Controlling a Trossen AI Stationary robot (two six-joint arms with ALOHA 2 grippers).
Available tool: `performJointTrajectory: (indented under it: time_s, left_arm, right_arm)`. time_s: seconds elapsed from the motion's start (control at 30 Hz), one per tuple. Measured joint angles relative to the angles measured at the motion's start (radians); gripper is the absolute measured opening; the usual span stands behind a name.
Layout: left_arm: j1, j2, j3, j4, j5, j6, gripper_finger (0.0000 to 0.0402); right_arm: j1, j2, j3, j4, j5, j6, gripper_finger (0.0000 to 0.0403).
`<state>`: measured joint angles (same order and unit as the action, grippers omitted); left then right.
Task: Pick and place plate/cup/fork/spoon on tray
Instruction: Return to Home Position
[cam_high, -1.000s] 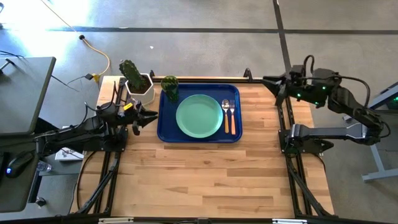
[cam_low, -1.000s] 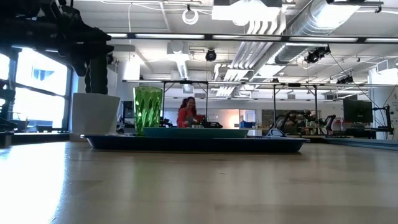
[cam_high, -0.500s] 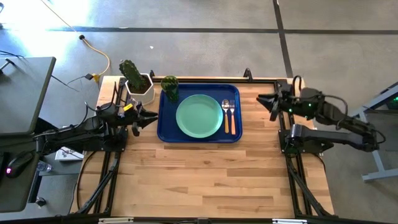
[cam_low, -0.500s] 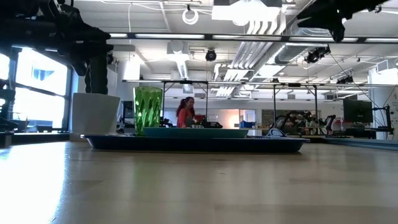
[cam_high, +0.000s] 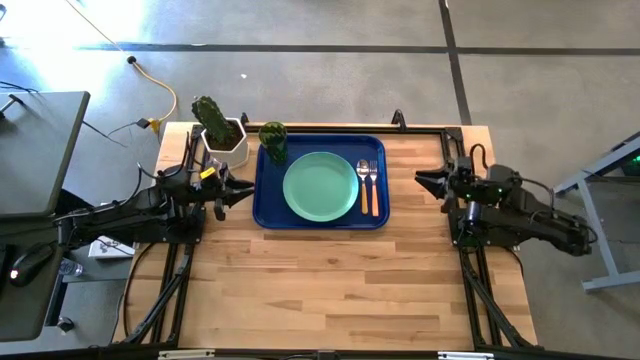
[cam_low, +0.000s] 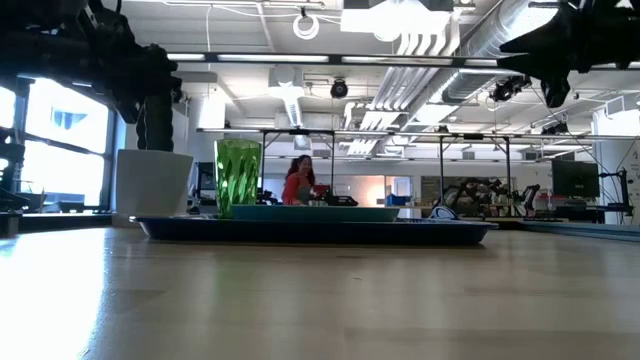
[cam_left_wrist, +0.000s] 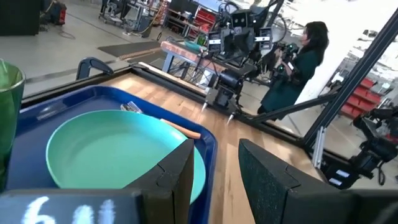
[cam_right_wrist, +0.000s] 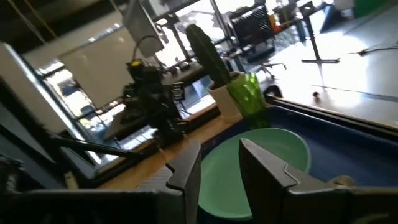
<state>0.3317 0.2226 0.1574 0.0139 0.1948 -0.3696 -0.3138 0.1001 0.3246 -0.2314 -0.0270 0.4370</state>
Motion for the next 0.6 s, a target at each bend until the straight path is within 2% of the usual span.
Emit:
performJointTrajectory:
  time_s: [0.17, 0.3, 0.43, 0.6]
  left_arm:
    - [0.000, 0.000, 0.000, -0.003, -0.002, 0.056, 0.0115]
    - [0.000, 0.000, 0.000, -0.045, -0.060, 0.076, 0.0115]
    - [0.002, 0.000, 0.000, -0.137, -0.138, 0.057, 0.0115]
    - [0.002, 0.000, 0.000, -0.165, -0.146, 0.060, 0.0115]
  right_arm:
    - [0.000, -0.101, -0.124, 0.123, -0.046, 0.039, 0.0099]
    - [0.000, -0.086, -0.204, 0.246, -0.069, 0.054, 0.0099]
    - [0.000, -0.093, -0.261, 0.278, -0.068, 0.062, 0.0099]
    - [0.000, -0.096, -0.304, 0.283, -0.060, 0.082, 0.0099]
